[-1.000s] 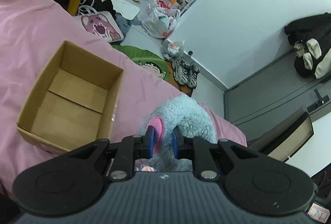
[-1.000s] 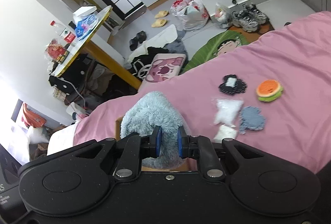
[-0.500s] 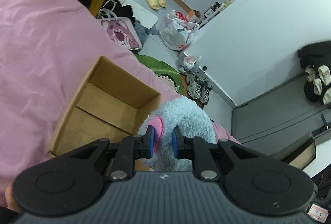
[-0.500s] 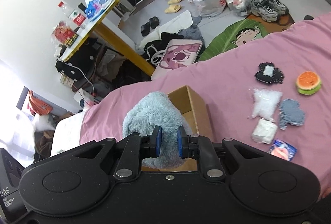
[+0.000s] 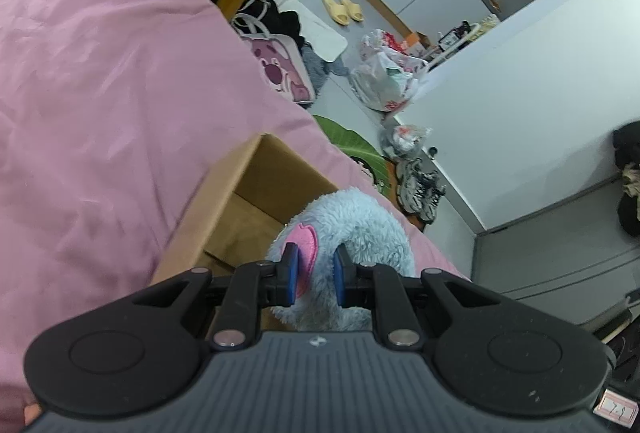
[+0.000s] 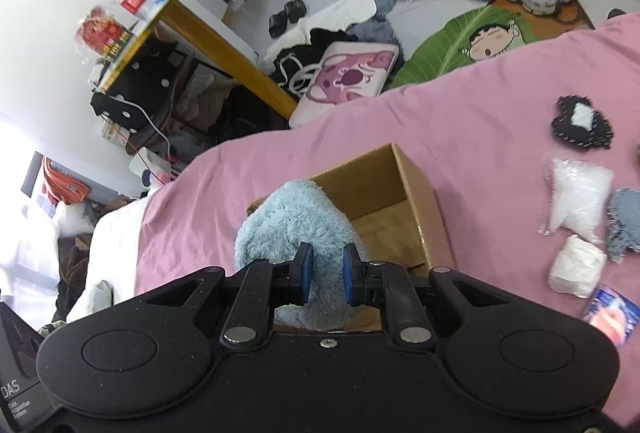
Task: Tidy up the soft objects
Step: 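Carry the grey-blue plush with the right tool over the cardboard box, then lower the plush into the box and open the right tool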
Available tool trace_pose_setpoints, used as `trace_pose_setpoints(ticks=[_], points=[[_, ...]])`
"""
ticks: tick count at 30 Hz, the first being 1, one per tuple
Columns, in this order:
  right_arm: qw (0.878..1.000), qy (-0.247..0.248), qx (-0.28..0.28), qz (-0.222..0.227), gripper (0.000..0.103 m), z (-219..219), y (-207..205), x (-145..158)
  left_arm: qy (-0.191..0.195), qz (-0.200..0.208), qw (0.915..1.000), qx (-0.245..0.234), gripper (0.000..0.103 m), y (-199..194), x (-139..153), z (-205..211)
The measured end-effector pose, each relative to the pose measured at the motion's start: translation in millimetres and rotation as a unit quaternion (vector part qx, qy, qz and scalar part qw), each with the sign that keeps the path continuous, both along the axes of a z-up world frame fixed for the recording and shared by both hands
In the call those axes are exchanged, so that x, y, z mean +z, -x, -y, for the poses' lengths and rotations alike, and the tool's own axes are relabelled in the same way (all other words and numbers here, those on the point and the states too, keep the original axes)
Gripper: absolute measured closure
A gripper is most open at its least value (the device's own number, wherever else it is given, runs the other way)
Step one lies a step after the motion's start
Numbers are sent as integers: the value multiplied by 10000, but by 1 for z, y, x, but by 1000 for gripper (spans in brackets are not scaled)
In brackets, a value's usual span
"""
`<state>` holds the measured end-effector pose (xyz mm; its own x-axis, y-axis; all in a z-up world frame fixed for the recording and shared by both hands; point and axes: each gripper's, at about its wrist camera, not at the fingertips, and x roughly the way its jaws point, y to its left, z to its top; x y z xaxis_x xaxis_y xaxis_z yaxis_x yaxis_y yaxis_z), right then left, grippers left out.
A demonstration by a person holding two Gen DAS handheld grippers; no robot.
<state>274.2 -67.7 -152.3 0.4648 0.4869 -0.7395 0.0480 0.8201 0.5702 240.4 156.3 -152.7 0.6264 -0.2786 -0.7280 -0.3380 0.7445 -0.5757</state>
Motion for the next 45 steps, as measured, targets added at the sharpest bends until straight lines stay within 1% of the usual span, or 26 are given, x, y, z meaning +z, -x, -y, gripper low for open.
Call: trace_pose_setpoints(ticks=[6,10,12,14,15,17,19,20,21,22,24,26,28,29,30,31,32,33,34,36,38,40,43,45], points=[[9998,-10,101,-167,87,-11,-15,-13,-48,-102,9998,180,86,-10,-12,-10],[9997,-4,149,-182,87,-17,-22,-16,-125,-89,9996,228,86,-13,-16,-11],[9997,2,226,-116,80,-20,-24,-16,-125,-109,9995,277,86,-15,-17,-13],[9996,38,227,-167,77,-22,-24,-17,-136,-131,9993,310,84,-17,-18,-14],[9996,-29,230,-189,75,-21,-24,-17,-150,-136,9993,319,82,-17,-17,-14],[9995,-97,226,-204,72,-19,-21,-16,-226,-107,9991,345,82,-16,-14,-13],[9995,-145,217,-183,64,-14,-18,-12,-240,-94,9990,376,78,-15,-11,-13],[9996,-158,203,-147,57,-11,-17,-9,-270,-103,9987,419,73,-14,-9,-13],[9996,-178,197,-108,53,-9,-16,-5,-315,-91,9985,448,68,-13,-6,-12],[9995,-214,198,-76,52,-6,-14,-2,-369,-73,9982,475,65,-10,-3,-11],[9994,-289,173,-64,50,0,-10,4,-455,-53,9978,488,54,-8,4,-8],[9993,-332,144,-20,47,7,-5,10,-566,-65,9972,483,50,-3,12,-4],[9994,-304,131,59,42,13,0,15,-623,-17,9970,458,45,2,20,1],[9995,-286,115,102,38,18,4,19,-666,-9,9968,453,38,3,23,3],[9995,-267,106,129,34,23,6,21,-740,-10,9962,467,28,6,28,6],[9995,-240,109,157,31,26,8,23,-819,-1,9954,503,24,10,32,9],[9996,-186,119,186,26,30,11,27,-951,-6,9940,539,19,12,35,11],[9996,-109,129,216,22,35,14,30,-1117,-42,9922,558,17,14,38,14],[9996,-24,145,253,20,37,15,33,-1271,-100,9902,573,17,17,41,17],[9990,185,207,356,14,45,22,40,-1283,-170,9896,636,17,22,45,19],[9985,267,203,441,11,56,28,45,-1253,-196,9897,672,17,29,48,23],[9978,355,182,528,9,66,33,50,-1385,-158,9879,685,16,35,53,30],[9973,406,192,586,8,80,39,59,-1536,-50,9864,584,16,45,62,43],[9968,404,195,661,4,90,44,65,-1677,12,9843,543,16,49,69,52]])
